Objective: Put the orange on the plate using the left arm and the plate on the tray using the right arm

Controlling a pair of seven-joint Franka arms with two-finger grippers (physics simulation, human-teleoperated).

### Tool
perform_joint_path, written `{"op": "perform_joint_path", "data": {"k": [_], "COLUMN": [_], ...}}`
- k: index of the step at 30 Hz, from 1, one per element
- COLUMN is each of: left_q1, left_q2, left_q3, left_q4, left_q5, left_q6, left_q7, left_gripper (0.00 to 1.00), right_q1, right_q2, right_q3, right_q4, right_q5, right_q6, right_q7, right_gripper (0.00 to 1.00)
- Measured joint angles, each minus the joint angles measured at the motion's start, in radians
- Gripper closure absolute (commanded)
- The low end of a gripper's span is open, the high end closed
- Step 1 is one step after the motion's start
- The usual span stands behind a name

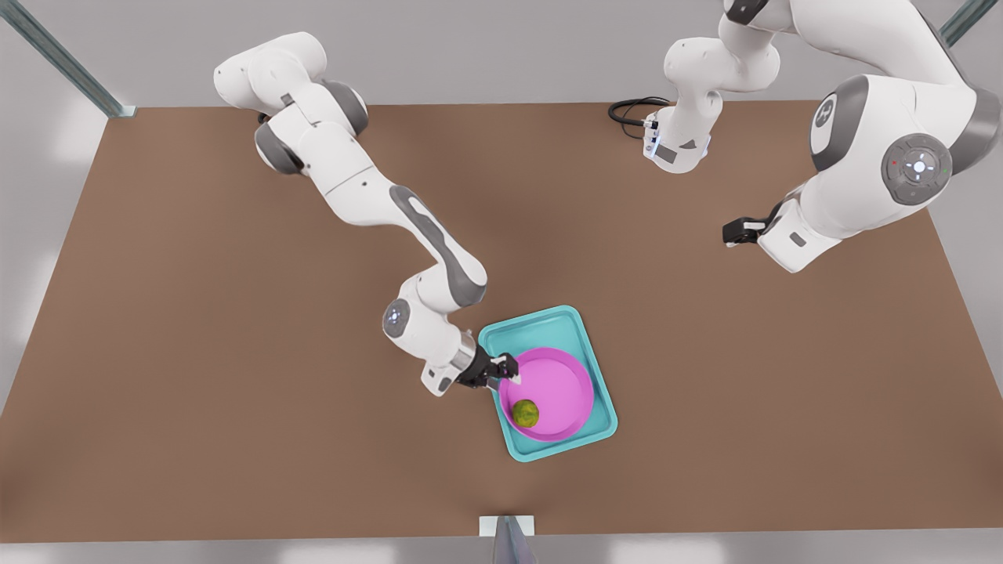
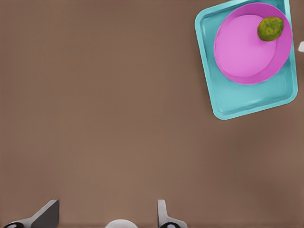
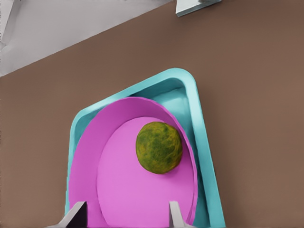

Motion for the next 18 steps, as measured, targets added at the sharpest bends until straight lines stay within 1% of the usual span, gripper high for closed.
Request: {"op": "perform_joint_path", "data": {"k": [1, 2, 3, 5, 6, 7, 8, 9, 12, 14, 16, 18], "left_q1": [0.0, 0.0, 0.0, -0.006, -0.011, -0.015, -0.015, -0.015, -0.015, -0.015, -0.017, -0.018], "left_q2": [0.0, 0.0, 0.001, 0.006, 0.007, 0.008, 0.009, 0.013, 0.019, 0.02, 0.02, 0.02], "left_q3": [0.0, 0.0, 0.0, 0.0, 0.0, 0.001, 0.001, 0.001, 0.002, 0.002, 0.002, 0.002], "left_q4": [0.0, 0.0, 0.0, 0.005, 0.007, 0.008, 0.009, 0.01, 0.01, 0.009, 0.009, 0.008], "left_q5": [0.0, 0.0, 0.0, 0.001, 0.002, 0.004, 0.004, 0.005, 0.006, 0.007, 0.007, 0.007], "left_q6": [0.0, 0.0, 0.0, 0.0, 0.0, 0.0, -0.001, -0.004, -0.014, -0.018, -0.021, -0.024], "left_q7": [0.0, 0.0, 0.0, 0.0, 0.0, 0.0, 0.0, 0.001, 0.001, 0.001, 0.002, 0.002], "left_gripper": [0.0, 0.0, 0.0, 0.0, 0.0, 0.0, 0.0, 0.0, 0.0, 0.0, 0.0, 0.0], "right_q1": [-0.001, -0.005, -0.011, -0.063, -0.101, -0.144, -0.188, -0.218, -0.263, -0.342, -0.383, -0.393], "right_q2": [-0.026, -0.062, -0.105, -0.18, -0.2, -0.227, -0.287, -0.379, -0.638, -0.786, -0.849, -0.866], "right_q3": [-0.025, -0.074, -0.149, -0.312, -0.378, -0.416, -0.431, -0.437, -0.436, -0.354, -0.323, -0.314], "right_q4": [-0.009, -0.026, -0.035, -0.039, -0.038, -0.039, -0.05, -0.079, -0.12, -0.156, -0.178, -0.185], "right_q5": [-0.003, -0.01, -0.02, -0.066, -0.103, -0.179, -0.276, -0.355, -0.534, -0.629, -0.686, -0.719], "right_q6": [0.0, -0.013, -0.057, -0.24, -0.351, -0.454, -0.548, -0.634, -0.861, -0.978, -1.062, -1.122], "right_q7": [0.003, 0.008, 0.01, -0.003, -0.016, -0.029, -0.042, -0.054, -0.088, -0.108, -0.125, -0.141], "right_gripper": [0.0, 0.0, 0.0, 0.0, 0.0, 0.0, 0.0, 0.0, 0.0, 0.0, 0.0, 0.0]}}
